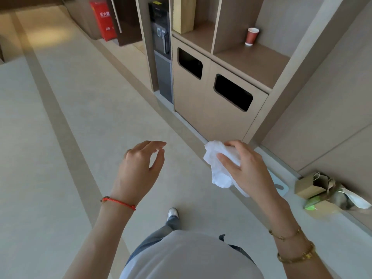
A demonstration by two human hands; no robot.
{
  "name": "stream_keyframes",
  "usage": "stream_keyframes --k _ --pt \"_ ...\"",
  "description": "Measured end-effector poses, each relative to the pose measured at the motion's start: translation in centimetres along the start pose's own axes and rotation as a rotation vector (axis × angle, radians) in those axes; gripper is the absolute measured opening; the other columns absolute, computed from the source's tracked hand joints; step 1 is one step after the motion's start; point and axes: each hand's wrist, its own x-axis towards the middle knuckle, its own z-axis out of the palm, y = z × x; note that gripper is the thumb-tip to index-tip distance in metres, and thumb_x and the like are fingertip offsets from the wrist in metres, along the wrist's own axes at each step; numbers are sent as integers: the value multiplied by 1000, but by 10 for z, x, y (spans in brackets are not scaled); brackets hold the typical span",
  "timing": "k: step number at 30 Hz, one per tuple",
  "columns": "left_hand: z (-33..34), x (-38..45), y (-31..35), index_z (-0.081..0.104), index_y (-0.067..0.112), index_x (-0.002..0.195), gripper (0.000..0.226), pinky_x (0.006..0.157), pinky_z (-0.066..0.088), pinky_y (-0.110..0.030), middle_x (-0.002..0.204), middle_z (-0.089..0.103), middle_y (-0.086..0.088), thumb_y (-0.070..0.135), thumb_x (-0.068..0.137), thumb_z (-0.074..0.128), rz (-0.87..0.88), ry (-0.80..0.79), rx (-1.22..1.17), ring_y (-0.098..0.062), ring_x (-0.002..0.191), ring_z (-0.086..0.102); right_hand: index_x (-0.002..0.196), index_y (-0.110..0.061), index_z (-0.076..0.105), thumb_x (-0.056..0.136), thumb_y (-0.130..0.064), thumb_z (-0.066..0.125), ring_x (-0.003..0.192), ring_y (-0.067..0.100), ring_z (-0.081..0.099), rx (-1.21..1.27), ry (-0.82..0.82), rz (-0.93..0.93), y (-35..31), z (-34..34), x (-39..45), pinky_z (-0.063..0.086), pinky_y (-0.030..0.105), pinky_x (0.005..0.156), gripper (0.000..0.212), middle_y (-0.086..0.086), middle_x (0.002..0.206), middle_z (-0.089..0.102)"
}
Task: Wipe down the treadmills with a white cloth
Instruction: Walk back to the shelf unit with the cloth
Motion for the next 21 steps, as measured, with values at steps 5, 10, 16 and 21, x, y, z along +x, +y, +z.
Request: stream_keyframes --k 5,10,16,21 --pt "13 128 -36 71 7 111 21 81 55 -45 100 73 -5 8 94 60 103 -63 -6 -23 92 70 117 -32 53 92 -53 51 96 10 57 10 90 80 -5 9 99 49 31 78 32 -14 108 61" --pt "37 232 -53 71 5 110 21 80 57 -42 101 73 -6 5 93 60 206 -119 -33 -23 87 70 115 -32 52 93 -51 51 93 10 57 -14 166 154 4 8 175 50 32 76 29 -14 106 60" --pt "92 333 -67 71 7 114 23 85 57 -40 106 73 -5 8 94 59 275 -204 -71 -22 93 70 118 -27 54 94 -47 54 96 11 57 -26 219 221 37 10 260 51 35 80 31 -11 110 60" --pt "151 425 -65 70 9 115 23 86 58 -37 108 72 -3 10 95 58 307 -247 -89 -19 95 70 119 -25 54 94 -45 54 96 12 57 -41 248 249 80 4 348 51 35 81 32 -9 109 61"
